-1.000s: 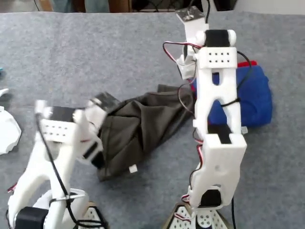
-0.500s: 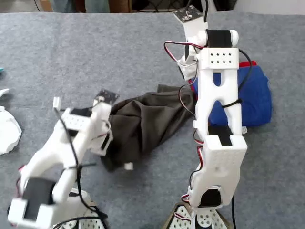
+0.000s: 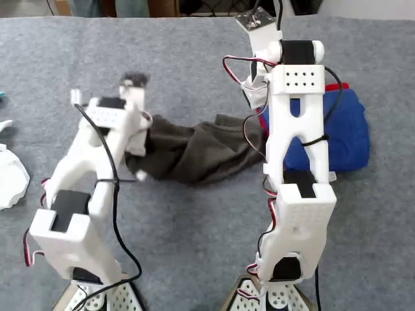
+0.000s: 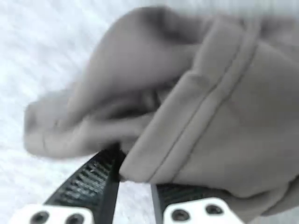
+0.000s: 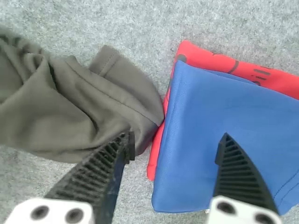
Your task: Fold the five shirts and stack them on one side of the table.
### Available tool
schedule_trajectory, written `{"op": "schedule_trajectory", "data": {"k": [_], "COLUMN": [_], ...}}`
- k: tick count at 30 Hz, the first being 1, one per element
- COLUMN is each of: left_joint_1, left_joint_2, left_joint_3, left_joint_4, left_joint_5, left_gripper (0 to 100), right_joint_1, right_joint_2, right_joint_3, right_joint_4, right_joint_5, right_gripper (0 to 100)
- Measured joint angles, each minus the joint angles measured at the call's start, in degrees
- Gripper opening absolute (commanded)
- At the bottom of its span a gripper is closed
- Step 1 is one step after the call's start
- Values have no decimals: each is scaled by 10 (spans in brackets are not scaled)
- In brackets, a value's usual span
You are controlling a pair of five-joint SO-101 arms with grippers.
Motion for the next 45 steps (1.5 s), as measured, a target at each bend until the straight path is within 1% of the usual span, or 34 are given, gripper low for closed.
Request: {"op": "schedule_trajectory", "data": {"k": [3,5,6,7,11,12,14,17,19,21,24,27,30,34,36,37,39,40,42,45], "left_joint_1": [-19,-34,-41,-49,-82,-91,-110,-116,-116,-116,-111,-96,-88,-98,-102,-104,-105,-105,-105,-105], "left_joint_2": [50,90,110,130,204,221,245,261,261,261,261,261,261,261,261,261,261,261,261,261], "left_joint_3": [-55,-90,-107,-125,-217,-244,-295,-367,-411,-443,-447,-411,-364,-322,-319,-318,-318,-318,-318,-318], "left_joint_4": [14,39,55,72,160,184,222,269,300,322,332,334,323,296,289,288,283,283,282,283], "left_joint_5": [-2,-23,-35,-45,-65,-66,-65,-69,-69,-69,-69,-69,-69,-63,-63,-62,-62,-62,-61,-61], "left_gripper": [30,34,51,86,279,292,284,283,282,281,281,281,281,281,281,281,281,281,281,282], "right_joint_1": [0,0,0,0,0,0,0,-1,-15,-46,-102,-147,-168,-184,-185,-185,-178,-170,-149,-125], "right_joint_2": [0,0,0,0,0,0,0,0,0,0,1,26,72,152,189,207,240,257,294,343], "right_joint_3": [0,0,0,0,0,0,0,7,23,45,96,143,158,158,131,109,61,33,-29,-127], "right_joint_4": [0,0,0,0,0,0,0,0,0,0,-21,-62,-102,-138,-140,-140,-128,-120,-106,-92], "right_joint_5": [0,0,0,0,0,0,0,0,-1,-1,-1,-1,-2,-1,-1,-1,-2,-5,-15,-33], "right_gripper": [289,289,289,289,289,289,289,289,282,244,142,66,90,180,165,133,28,10,41,20]}}
